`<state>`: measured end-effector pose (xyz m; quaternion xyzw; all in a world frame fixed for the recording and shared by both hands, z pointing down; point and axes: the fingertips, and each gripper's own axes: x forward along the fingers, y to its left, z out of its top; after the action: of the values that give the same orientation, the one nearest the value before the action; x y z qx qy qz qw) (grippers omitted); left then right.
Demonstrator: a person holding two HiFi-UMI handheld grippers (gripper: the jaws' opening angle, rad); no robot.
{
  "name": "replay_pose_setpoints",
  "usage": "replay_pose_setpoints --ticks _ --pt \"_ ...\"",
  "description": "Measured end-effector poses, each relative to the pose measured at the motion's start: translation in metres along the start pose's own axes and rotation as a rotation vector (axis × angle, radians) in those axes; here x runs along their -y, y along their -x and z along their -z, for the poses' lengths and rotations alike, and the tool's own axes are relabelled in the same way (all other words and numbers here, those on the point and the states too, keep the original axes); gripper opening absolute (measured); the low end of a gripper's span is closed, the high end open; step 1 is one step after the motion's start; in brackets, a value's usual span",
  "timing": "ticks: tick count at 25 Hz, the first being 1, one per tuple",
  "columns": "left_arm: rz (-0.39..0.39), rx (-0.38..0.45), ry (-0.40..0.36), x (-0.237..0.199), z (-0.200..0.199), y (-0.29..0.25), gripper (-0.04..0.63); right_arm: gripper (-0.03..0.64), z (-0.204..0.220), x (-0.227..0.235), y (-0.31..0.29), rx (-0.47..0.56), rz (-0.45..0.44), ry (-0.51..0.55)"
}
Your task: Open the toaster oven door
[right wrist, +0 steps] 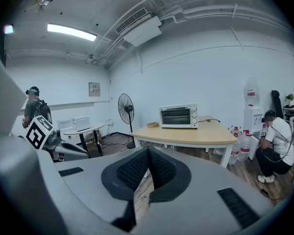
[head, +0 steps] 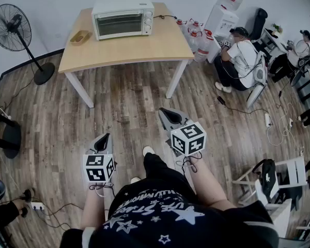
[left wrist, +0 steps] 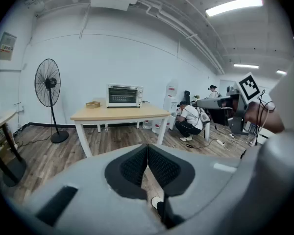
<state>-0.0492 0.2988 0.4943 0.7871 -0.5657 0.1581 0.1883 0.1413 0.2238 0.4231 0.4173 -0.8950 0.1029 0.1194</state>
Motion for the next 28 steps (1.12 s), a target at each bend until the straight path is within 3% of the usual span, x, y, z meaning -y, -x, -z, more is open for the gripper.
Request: replay_pose_setpoints --ticks 11,22,23,24,28 --pt "-0.005 -0.022 0.003 -0.006 0.029 0.027 0.02 0.003 0.024 -0.032 0.015 -0.018 -0.004 -0.031" --pt "0.021 -0.007 -0.006 -0.01 0.022 0.016 0.021 0.006 0.025 -0.016 0.005 0.047 0.003 -0.185" --pt "0.018 -0.011 -0.006 -0.011 0.021 0.011 0.021 0.025 0.025 -0.012 -0.001 0.045 -0.002 -0.195" --pt "0.015 -0.015 -0.007 -0.013 0.02 0.007 0.021 0.088 0.025 -0.008 -0.008 0.042 -0.009 -0.204" --pt "0.011 -0.04 0.0 -0.023 0.012 -0.021 0.021 0.13 0.016 0.01 -0.039 0.031 -0.03 -0.223"
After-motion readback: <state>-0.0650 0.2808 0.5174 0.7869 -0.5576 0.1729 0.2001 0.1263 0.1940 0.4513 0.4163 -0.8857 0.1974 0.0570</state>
